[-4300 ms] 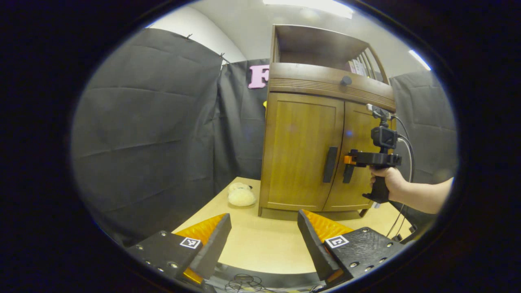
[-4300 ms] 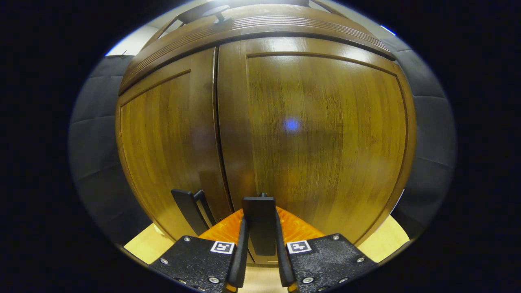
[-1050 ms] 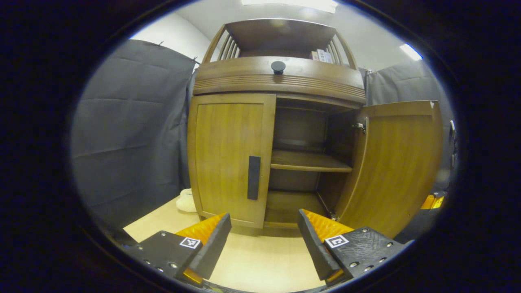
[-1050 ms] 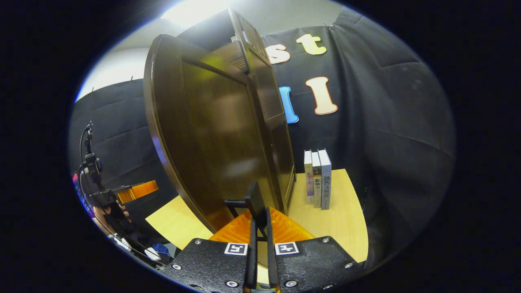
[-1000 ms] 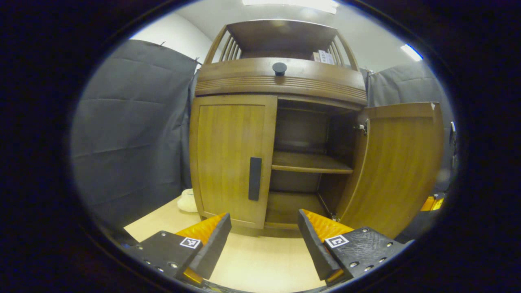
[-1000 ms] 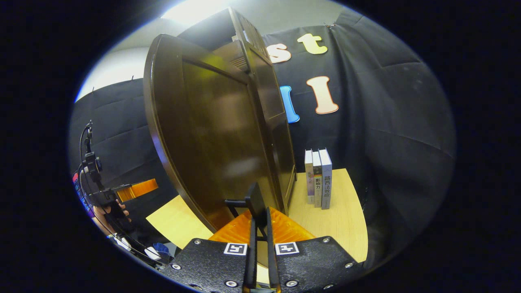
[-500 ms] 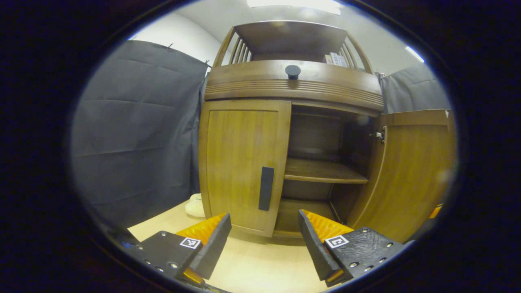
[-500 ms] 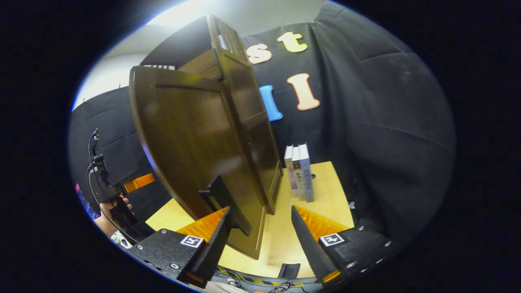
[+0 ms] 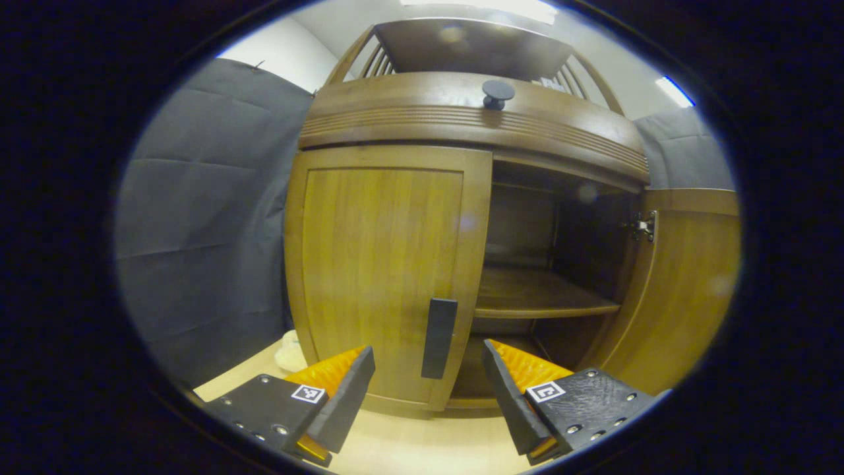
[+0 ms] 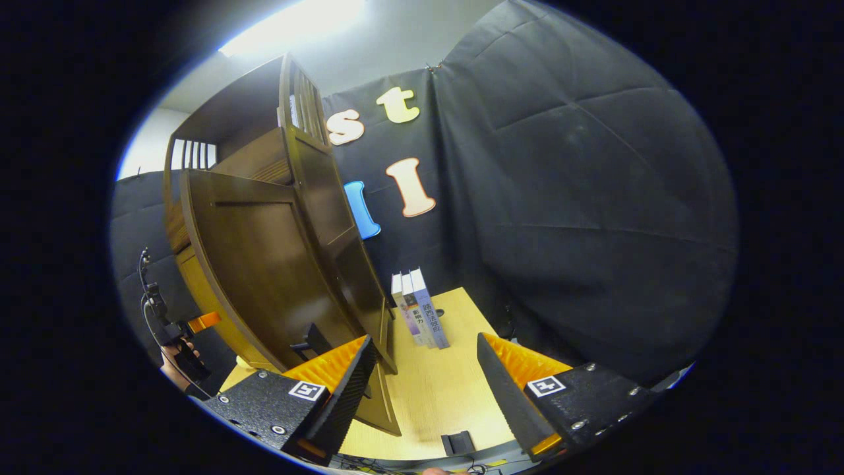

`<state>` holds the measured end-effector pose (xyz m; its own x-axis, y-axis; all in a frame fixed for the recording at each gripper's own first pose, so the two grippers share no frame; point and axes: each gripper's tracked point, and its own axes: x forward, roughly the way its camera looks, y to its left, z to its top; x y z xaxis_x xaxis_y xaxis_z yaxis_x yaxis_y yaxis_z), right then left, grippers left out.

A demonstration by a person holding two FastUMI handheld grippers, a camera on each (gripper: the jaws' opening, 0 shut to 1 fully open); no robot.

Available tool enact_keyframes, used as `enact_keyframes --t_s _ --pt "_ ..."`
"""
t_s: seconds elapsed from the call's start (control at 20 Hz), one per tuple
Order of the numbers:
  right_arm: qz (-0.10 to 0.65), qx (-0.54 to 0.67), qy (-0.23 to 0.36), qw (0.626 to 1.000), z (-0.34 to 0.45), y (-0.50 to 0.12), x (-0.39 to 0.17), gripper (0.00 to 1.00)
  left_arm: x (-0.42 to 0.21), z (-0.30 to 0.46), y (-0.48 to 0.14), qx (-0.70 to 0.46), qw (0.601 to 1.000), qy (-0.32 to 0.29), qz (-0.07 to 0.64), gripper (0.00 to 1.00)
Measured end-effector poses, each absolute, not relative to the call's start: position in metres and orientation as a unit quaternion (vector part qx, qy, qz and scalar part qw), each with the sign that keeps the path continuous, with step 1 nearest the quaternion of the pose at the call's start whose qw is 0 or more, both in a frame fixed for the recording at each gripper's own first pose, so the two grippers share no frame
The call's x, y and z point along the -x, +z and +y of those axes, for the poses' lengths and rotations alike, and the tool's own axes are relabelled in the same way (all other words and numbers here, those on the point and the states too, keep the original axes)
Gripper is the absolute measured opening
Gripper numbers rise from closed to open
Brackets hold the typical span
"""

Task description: Open the right door of the double-door shoe cabinet with the right hand, and open the left door with the left hand.

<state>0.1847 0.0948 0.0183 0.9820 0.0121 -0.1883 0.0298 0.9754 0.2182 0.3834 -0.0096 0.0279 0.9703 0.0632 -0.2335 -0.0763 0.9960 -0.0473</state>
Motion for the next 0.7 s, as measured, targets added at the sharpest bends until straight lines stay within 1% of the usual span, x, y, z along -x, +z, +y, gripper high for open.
enact_keyframes --t_s 0.05,0.15,0.2,0.25,0.3,0.35,0.4,0.55,0.6,0.65,0.7 --pt "0.091 -0.106 -0.016 0.99 0.096 0.022 -0.181 0.95 -0.395 -0.007 0.026 0.034 0.992 0.029 0.12 0.89" --pt "0.081 -0.097 -0.042 0.991 0.096 0.027 -0.171 0.95 -0.404 -0.009 0.015 0.048 0.991 0.008 0.127 0.99" --pt "0.076 -0.093 -0.057 0.991 0.094 0.03 -0.166 0.91 -0.408 -0.011 0.011 0.052 0.99 -0.004 0.129 0.94" --pt "0.073 -0.093 -0.073 0.99 0.092 0.032 -0.16 0.95 -0.412 -0.012 0.006 0.053 0.99 -0.016 0.128 0.99" --pt "0.072 -0.097 -0.085 0.989 0.092 0.032 -0.156 0.95 -0.419 -0.013 0.004 0.047 0.991 -0.025 0.123 0.99" --pt "0.071 -0.103 -0.096 0.987 0.093 0.033 -0.152 0.91 -0.427 -0.014 0.002 0.037 0.992 -0.029 0.12 0.99" --pt "0.068 -0.11 -0.106 0.986 0.093 0.036 -0.147 0.95 -0.435 -0.017 0.001 0.027 0.992 -0.032 0.119 0.99" --pt "0.061 -0.119 -0.133 0.982 0.089 0.04 -0.14 0.95 -0.455 -0.02 -0.007 0.022 0.992 -0.04 0.122 0.97" --pt "0.06 -0.12 -0.14 0.981 0.089 0.039 -0.138 0.95 -0.461 -0.023 -0.01 0.022 0.991 -0.046 0.124 0.87" --pt "0.059 -0.12 -0.144 0.981 0.089 0.041 -0.136 0.91 -0.462 -0.014 -0.014 0.018 0.992 -0.03 0.123 0.77" --pt "0.057 -0.119 -0.146 0.98 0.089 0.042 -0.135 0.95 -0.468 -0.018 -0.018 0.024 0.991 -0.036 0.127 0.67"
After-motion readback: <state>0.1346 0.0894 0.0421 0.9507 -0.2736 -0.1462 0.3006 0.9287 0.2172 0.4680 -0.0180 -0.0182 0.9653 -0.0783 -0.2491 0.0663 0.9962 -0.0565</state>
